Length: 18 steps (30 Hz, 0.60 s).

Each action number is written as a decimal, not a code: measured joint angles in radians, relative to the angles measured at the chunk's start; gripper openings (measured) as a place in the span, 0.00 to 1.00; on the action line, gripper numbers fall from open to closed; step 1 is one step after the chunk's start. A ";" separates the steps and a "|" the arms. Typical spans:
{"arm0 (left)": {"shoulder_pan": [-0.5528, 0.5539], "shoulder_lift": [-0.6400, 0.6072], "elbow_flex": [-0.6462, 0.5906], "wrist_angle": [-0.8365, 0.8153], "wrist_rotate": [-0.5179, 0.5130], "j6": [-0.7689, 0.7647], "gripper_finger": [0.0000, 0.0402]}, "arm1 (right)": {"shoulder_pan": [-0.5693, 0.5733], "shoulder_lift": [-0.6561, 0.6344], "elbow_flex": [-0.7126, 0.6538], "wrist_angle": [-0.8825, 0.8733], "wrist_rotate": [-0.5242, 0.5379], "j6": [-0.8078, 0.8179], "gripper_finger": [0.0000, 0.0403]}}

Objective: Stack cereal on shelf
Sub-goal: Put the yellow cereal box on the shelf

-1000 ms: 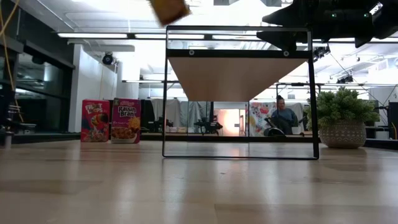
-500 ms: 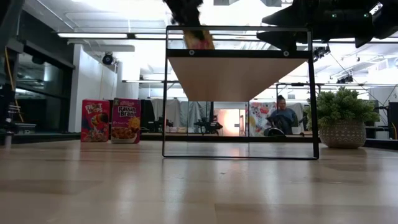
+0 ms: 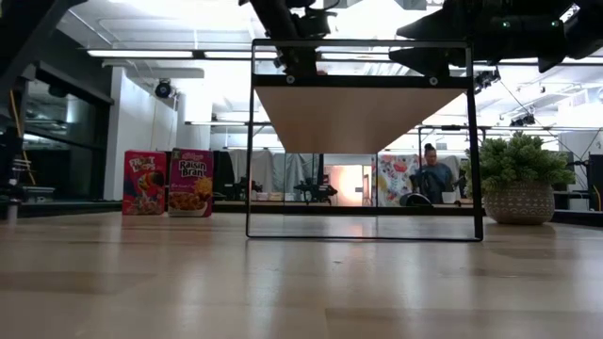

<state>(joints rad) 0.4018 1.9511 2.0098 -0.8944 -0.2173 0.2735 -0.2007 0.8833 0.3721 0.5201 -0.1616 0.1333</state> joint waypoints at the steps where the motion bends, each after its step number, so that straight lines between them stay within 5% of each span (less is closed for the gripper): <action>1: 0.002 0.000 0.000 0.003 -0.001 0.008 0.32 | 0.000 0.000 0.000 0.000 0.000 0.000 0.61; 18: 0.017 0.002 -0.002 0.077 0.005 0.033 0.50 | 0.000 0.000 0.000 0.000 -0.001 0.000 0.61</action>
<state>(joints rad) 0.4187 1.9530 2.0079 -0.8177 -0.2119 0.3067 -0.2005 0.8833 0.3721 0.5201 -0.1627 0.1333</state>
